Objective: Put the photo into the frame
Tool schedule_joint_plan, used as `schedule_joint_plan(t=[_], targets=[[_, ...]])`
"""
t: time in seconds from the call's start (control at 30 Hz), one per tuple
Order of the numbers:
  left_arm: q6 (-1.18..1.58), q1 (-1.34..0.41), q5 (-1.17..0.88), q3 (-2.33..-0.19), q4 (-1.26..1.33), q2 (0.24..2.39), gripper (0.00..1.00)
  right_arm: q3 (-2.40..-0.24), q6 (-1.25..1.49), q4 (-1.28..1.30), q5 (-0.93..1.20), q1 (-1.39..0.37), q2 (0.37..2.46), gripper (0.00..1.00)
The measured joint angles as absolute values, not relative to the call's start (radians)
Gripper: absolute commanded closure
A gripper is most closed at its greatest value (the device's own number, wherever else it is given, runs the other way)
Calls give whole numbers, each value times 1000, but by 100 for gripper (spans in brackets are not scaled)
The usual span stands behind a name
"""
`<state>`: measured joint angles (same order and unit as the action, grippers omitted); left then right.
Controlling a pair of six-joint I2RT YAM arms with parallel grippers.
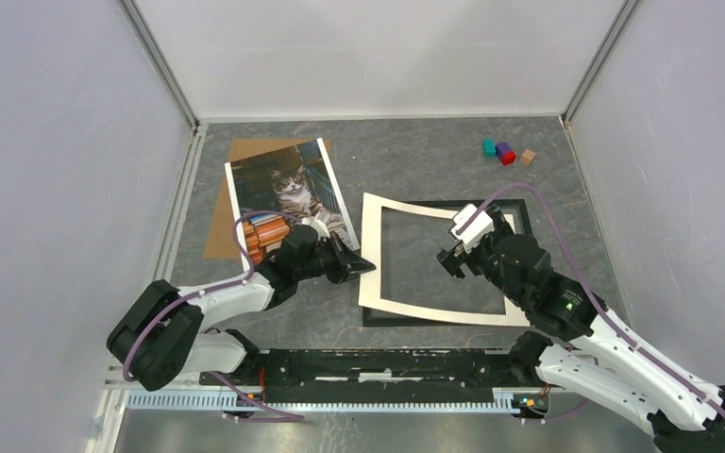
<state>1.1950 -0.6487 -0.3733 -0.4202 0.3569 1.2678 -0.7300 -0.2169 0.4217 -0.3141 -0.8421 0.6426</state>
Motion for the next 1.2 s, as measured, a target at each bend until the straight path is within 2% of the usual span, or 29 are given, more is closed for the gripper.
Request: schedule_joint_plan(t=[0.23,0.77,0.97,1.13,1.2], targets=[[1244,-672,-293,-470,406,1355,98,-729,-206,421,-316,-842,621,2],[1275,-751,-262,-566,490,1573,97,-706,-205,419,-319,-842,612,2],[1251,-755,-253,-606,412,1592,50,-702,-200,420,-319,-842,610,2],[1155,-755,-212,-692,184,1560,21,-702,-196,418,-318,-842,610,2],[1111,-755,-194,-731,97,1547,13,-699,-196,412,-318,-842,610,2]])
